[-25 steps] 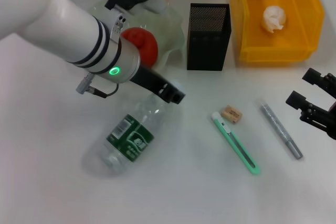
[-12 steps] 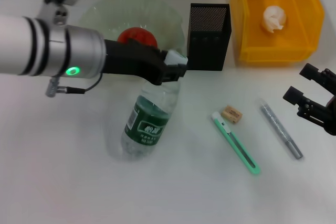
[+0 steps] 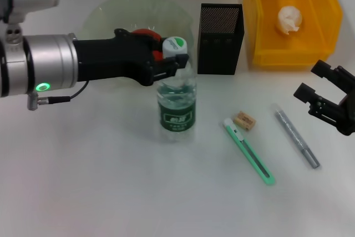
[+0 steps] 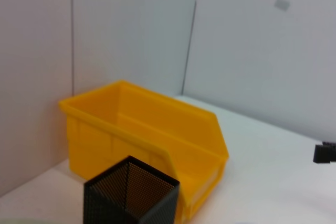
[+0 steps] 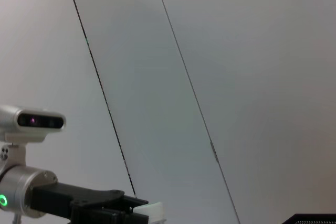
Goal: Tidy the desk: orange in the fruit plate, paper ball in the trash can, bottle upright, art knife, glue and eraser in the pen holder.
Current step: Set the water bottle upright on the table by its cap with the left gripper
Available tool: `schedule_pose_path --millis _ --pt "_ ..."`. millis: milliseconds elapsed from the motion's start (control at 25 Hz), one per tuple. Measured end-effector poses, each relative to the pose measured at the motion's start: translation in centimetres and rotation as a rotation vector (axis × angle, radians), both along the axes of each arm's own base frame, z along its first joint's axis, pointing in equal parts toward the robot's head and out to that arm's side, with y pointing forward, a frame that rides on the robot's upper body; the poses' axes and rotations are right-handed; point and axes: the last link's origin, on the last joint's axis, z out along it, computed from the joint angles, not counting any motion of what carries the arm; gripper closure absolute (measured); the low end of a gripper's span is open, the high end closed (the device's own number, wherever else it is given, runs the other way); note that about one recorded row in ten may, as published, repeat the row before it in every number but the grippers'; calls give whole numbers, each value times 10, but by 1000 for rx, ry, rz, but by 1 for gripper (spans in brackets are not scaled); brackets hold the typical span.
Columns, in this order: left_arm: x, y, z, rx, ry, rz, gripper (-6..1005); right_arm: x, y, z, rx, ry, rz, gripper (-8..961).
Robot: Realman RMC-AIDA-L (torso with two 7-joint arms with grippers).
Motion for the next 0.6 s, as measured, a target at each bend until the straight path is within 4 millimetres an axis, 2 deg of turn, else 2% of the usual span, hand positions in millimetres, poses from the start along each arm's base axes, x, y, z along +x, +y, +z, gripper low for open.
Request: schedule_pose_path --millis 80,120,240,320,600 --pt "-7 0 1 13 -23 -3 543 -1 1 -1 0 5 1 107" --pt "-21 2 3 41 -112 -9 542 -2 2 -1 -2 10 0 107" --pt "-31 3 5 65 -171 -7 539 -2 3 -3 -4 12 -1 107" --pt "-46 3 6 100 -241 -18 537 -3 5 -4 -6 15 -3 107" --pt "-68 -6 7 179 -338 -86 529 -6 8 -6 -11 21 -4 107"
